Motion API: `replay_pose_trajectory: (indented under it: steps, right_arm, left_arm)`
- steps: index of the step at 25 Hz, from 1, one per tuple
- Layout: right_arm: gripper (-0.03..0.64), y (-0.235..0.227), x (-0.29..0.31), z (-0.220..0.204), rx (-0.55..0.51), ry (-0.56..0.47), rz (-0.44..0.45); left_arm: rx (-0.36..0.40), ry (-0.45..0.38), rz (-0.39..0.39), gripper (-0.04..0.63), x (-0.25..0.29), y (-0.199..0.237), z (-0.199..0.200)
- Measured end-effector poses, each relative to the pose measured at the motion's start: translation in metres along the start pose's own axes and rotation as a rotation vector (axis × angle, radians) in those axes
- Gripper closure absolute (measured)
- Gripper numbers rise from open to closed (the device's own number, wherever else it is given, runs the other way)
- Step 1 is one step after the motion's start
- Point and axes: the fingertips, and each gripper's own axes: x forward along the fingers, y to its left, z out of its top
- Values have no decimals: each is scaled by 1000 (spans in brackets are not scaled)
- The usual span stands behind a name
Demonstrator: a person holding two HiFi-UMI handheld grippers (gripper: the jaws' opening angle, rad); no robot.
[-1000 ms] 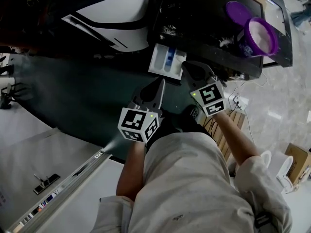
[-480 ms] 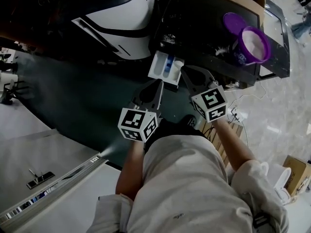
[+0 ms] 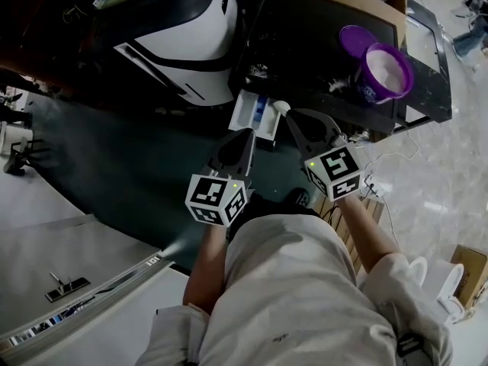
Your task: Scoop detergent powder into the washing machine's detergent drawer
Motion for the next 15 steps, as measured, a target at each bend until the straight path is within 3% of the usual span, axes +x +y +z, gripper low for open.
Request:
replay_pose_trajectory:
  steps: [15]
  right_arm:
    - [607, -10, -32, 16, 5, -40, -9]
  left_arm:
    - [33, -38, 1, 575, 6, -17, 20]
